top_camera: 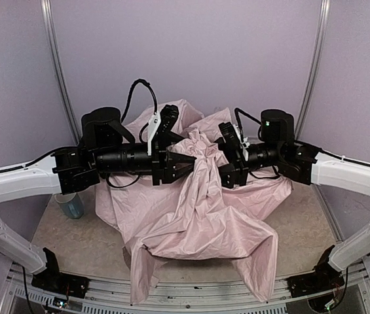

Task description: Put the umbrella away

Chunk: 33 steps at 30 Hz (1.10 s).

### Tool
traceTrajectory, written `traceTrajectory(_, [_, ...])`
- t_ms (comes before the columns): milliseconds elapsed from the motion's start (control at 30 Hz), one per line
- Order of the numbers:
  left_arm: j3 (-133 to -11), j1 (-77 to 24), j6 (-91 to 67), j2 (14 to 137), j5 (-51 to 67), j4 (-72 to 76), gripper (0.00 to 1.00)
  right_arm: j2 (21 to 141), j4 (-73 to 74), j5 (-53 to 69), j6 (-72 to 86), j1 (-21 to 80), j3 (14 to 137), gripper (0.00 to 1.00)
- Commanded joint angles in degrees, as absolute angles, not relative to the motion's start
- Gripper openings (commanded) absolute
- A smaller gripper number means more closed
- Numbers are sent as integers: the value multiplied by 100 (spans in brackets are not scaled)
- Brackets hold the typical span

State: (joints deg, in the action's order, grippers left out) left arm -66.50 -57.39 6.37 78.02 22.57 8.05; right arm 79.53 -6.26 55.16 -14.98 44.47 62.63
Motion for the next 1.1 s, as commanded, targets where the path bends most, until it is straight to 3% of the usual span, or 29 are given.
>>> traceTrajectory(0, [-6534, -5550, 357, 8039, 1938, 1270, 18, 7753, -1563, 5281, -866, 4614, 6047, 47])
traceTrajectory(100, [-6456, -5451, 178, 8041, 1515, 1196, 20, 7603, -1408, 4680, -778, 4614, 6143, 37])
traceTrajectory(200, [-6786, -5397, -17, 8137, 1289, 818, 8, 7608, -1218, 4396, -524, 4614, 6513, 22])
traceTrajectory(267, [-7224, -5415, -56, 8217, 1291, 532, 5, 7706, -955, 4223, -404, 4610, 6883, 17])
traceTrajectory(733, [-8478, -5933, 188, 8157, 396, -99, 8, 8304, 868, 3600, -417, 4641, 9396, 13])
traceTrajectory(800, [-8270, -5817, 93, 8170, 562, 4, 8, 8346, 799, 3535, -534, 4640, 9123, 13])
traceTrajectory(900, [-7220, -5429, -264, 8179, 1047, 659, 7, 8383, -53, 3412, -690, 4627, 7755, 15])
traceTrajectory(1067, [-5075, -5057, -582, 8801, 1564, 2251, 5, 9384, -3230, 3521, -265, 4571, 4769, 21])
